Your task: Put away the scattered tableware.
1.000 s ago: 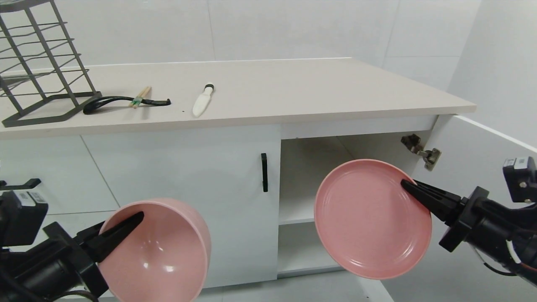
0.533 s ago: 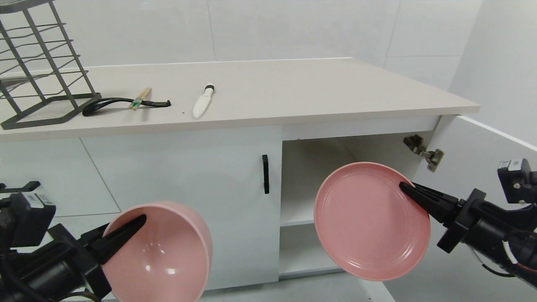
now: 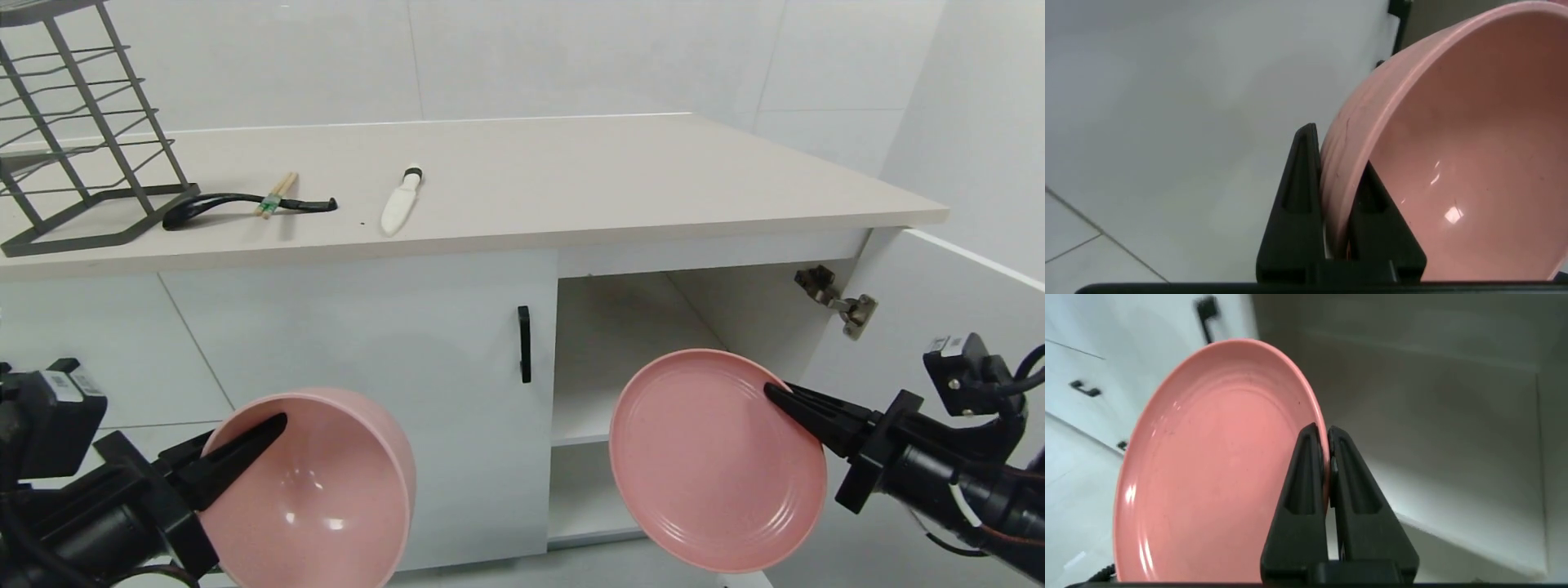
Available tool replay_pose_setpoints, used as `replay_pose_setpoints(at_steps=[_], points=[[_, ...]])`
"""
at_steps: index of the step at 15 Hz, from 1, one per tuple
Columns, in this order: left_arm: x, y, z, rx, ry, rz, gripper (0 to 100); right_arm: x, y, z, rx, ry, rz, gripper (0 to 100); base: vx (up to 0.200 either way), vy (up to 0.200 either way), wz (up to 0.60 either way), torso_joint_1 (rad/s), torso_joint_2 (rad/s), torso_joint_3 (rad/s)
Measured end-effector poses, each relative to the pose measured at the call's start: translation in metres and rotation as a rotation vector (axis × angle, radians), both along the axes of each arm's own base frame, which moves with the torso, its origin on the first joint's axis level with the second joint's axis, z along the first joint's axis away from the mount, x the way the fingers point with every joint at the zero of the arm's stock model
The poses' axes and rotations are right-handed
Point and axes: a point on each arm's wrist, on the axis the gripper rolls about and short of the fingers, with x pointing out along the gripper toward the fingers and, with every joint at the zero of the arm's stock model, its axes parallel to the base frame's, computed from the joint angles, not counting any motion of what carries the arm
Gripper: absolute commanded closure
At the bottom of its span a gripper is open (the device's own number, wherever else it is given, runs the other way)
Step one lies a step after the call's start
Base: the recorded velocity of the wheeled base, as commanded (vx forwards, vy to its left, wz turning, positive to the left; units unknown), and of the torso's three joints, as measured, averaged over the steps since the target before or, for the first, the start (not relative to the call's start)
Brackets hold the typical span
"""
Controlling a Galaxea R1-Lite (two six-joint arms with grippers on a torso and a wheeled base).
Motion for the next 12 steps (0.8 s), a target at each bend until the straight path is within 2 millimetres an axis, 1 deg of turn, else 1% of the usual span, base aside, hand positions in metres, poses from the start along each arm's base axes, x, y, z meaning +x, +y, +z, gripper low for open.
replay_pose_setpoints(at_steps=[2,12], points=[[0.0,0.0002,-0.0011,0.005,0.005,0.004,100,0.0031,-0.003,-0.0037,-0.006,0.018,-0.018,100,0.2,0.0,0.0,0.0,0.0,0.007],[-0.0002,-0.0003,-0.0013,0.004,0.006,-0.003,100,0.0068,-0.0036,-0.0106,-0.016,0.053,-0.027,100,0.0,0.0,0.0,0.0,0.0,0.0]])
